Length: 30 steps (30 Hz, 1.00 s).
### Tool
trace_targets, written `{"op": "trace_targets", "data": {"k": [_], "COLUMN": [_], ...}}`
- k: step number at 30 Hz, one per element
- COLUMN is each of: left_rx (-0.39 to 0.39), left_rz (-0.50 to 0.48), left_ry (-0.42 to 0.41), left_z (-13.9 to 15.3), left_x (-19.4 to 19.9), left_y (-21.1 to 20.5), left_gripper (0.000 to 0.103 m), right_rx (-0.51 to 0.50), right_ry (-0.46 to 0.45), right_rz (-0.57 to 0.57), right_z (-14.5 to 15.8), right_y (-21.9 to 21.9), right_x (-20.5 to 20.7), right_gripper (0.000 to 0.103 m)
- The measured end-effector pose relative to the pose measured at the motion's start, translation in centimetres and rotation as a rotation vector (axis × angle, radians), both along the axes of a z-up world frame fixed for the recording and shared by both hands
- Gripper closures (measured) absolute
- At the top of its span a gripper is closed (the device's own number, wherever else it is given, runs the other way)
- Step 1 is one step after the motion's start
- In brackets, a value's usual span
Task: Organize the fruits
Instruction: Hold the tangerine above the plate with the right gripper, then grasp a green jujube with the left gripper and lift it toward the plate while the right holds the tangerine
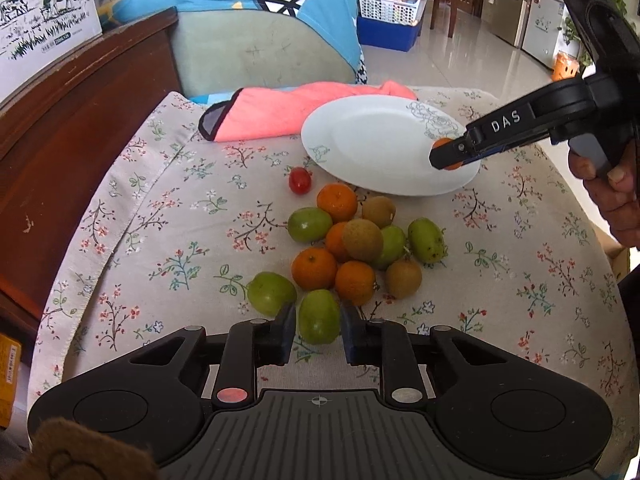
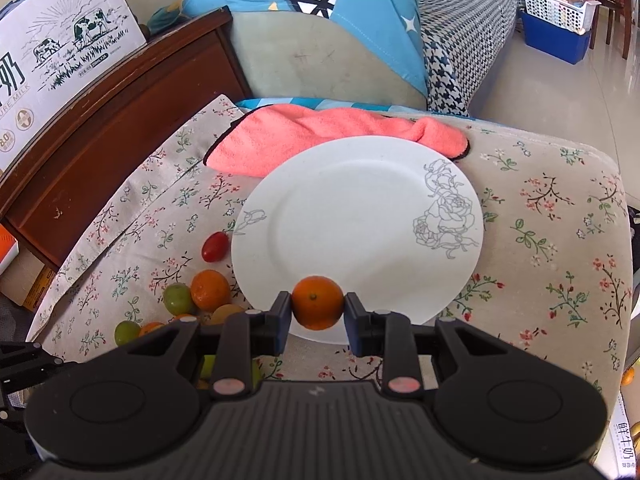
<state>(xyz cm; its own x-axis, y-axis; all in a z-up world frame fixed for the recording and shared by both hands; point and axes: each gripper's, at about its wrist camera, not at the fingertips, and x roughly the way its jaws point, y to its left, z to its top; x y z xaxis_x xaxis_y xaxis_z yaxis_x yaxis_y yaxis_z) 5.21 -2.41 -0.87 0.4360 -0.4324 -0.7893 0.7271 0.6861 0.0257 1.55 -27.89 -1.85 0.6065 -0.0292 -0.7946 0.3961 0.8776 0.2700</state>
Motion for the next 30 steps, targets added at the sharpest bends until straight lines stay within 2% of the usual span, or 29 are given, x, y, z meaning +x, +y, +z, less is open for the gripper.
{"op": "trace_targets", "data": {"k": [3, 9, 14, 18, 20, 25, 30], "left_rx": [-0.017, 0.042, 0.058, 0.102, 0.099, 0.102, 0.017], "left_rz": [0.004, -0.027, -0.022, -0.001, 0.016, -0.007, 0.0], "left_ry": [0.001, 0.009, 0.012, -0.02, -0.005, -0.043, -0.017], "left_z": [0.4, -0.6, -1.4, -2.3, -2.6, -2.0, -0.1], "left_x": [0.3, -0.1, 0.1, 0.6, 1.0, 0.1, 0.3], "left_y": [-0.4, -0.6, -0.9, -1.9, -1.9, -2.1, -1.9], "left_gripper": [0.081, 0.08, 0.079, 0.076, 0.076, 0.077, 0.077], "right_rx": [0.006, 0.006, 0.005, 0.003, 0.008, 0.027, 0.035], "right_ry": [-0.004, 0.005, 0.003, 0.004, 0.008, 0.013, 0.014], "right_rz": [-0.014, -0.021, -0.007, -0.003, -0.003, -0.001, -0.003], "right_z": [0.1, 0.0, 0.0, 0.0, -0.2, -0.4, -0.4], "right_y": [-0.4, -0.5, -0.1, 0.1, 0.1, -0.1, -0.2], "right_x": [-0.1, -0.1, 0.1, 0.2, 0.2, 0.2, 0.1], "right_gripper": [0.075, 0.074, 0.074, 0.075, 0.075, 0.075, 0.075]}}
